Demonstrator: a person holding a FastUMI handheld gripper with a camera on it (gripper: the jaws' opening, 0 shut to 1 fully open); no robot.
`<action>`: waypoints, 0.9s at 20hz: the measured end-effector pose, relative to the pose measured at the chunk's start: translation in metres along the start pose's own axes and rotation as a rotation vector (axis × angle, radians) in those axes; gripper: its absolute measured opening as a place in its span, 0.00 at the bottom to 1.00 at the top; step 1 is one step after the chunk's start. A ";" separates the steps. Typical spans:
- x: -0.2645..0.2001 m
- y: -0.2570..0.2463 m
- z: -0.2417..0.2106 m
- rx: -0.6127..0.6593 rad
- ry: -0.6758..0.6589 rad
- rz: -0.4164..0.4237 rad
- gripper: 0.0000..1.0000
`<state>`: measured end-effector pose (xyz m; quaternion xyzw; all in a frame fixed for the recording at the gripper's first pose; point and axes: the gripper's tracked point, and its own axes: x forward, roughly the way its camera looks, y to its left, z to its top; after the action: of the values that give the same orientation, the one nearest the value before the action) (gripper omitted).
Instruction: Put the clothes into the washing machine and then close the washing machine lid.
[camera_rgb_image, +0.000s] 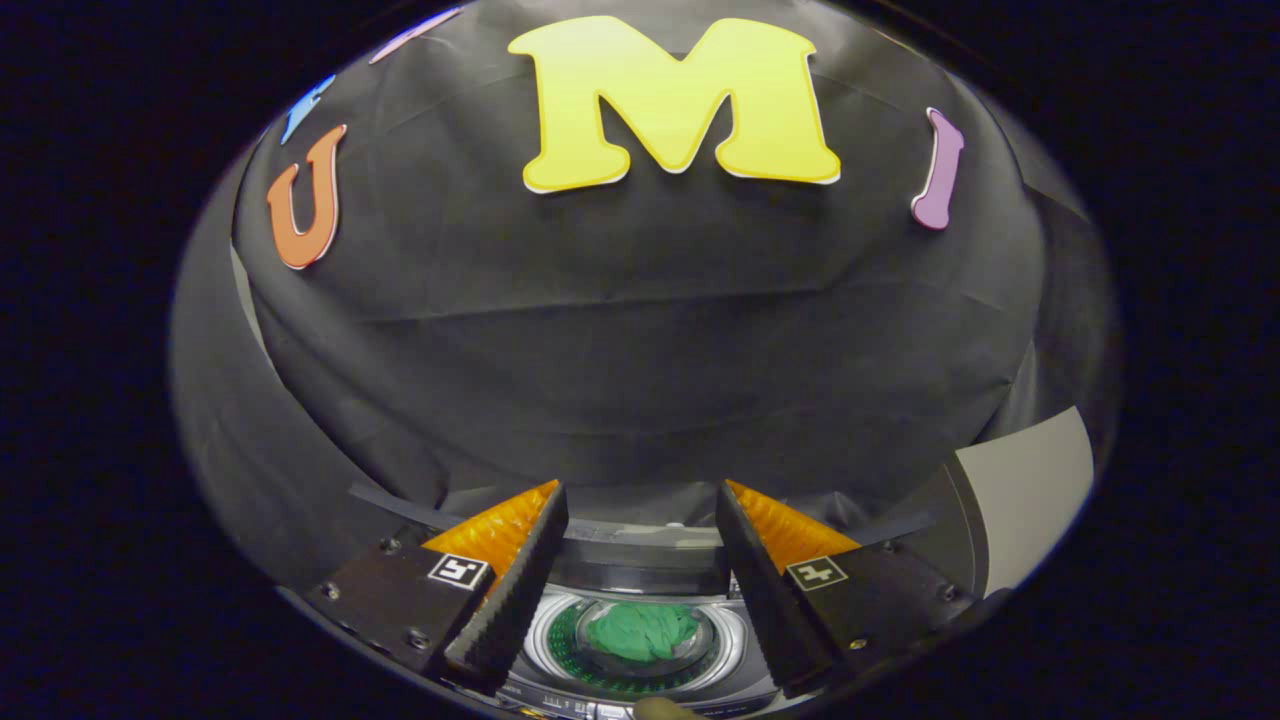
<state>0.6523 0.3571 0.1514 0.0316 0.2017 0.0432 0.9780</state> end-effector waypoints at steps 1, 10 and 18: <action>-0.002 0.000 -0.001 0.000 -0.003 0.001 0.93; -0.035 0.003 -0.034 -0.005 -0.013 0.012 0.94; -0.064 0.000 -0.067 0.006 0.004 0.029 0.93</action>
<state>0.5666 0.3536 0.1147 0.0374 0.2035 0.0570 0.9767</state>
